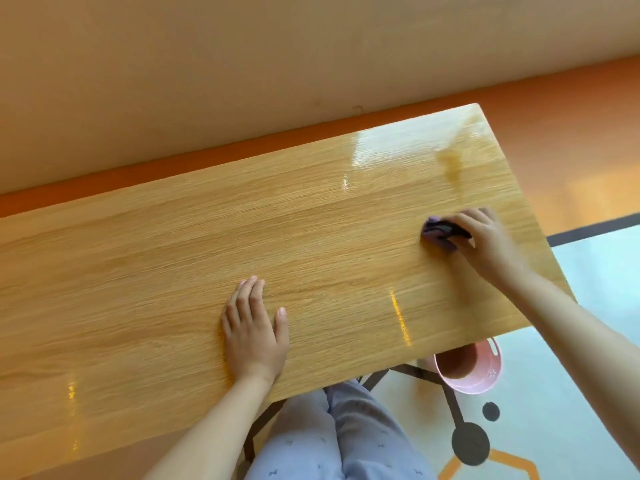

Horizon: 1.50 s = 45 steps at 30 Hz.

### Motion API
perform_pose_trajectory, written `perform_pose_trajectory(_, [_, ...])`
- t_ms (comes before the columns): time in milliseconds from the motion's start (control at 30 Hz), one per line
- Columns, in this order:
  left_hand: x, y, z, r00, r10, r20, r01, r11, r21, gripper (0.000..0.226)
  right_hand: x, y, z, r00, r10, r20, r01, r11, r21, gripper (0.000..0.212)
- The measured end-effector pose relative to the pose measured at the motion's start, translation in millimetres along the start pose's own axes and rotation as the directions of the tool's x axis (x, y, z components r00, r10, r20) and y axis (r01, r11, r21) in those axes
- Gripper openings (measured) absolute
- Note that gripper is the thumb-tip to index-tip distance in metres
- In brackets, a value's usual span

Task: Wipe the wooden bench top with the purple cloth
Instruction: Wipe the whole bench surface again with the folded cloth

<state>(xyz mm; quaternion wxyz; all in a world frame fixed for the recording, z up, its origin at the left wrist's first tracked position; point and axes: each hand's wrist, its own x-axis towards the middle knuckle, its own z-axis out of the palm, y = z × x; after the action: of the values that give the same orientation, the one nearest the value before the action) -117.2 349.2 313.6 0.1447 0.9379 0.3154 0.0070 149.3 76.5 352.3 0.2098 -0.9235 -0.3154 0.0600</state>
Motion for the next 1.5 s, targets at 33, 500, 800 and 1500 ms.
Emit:
perform_pose_trajectory(33, [0, 0, 0, 1.0, 0.003, 0.002, -0.003, 1.0, -0.003, 0.056, -26, -4, 0, 1.0, 0.01, 0.001, -0.01, 1.0, -0.002, 0.036])
perform_pose_trajectory(500, [1, -1, 2, 0.999, 0.038, -0.002, -0.038, 0.999, -0.022, 0.056, -24, -20, 17, 0.976, 0.215, -0.025, -0.215, 0.977, 0.0, 0.028])
perform_pose_trajectory(800, [0, -2, 4, 0.998, 0.05, -0.024, -0.051, 0.998, -0.029, 0.055, -36, -24, 14, 0.957, 0.288, -0.048, -0.288, 0.957, -0.009, 0.027])
perform_pose_trajectory(1500, [-21, 63, 9, 0.999, -0.012, -0.039, 0.007, 0.991, -0.132, 0.05, -134, -56, 25, 0.95, 0.303, 0.078, -0.313, 0.911, 0.267, 0.012])
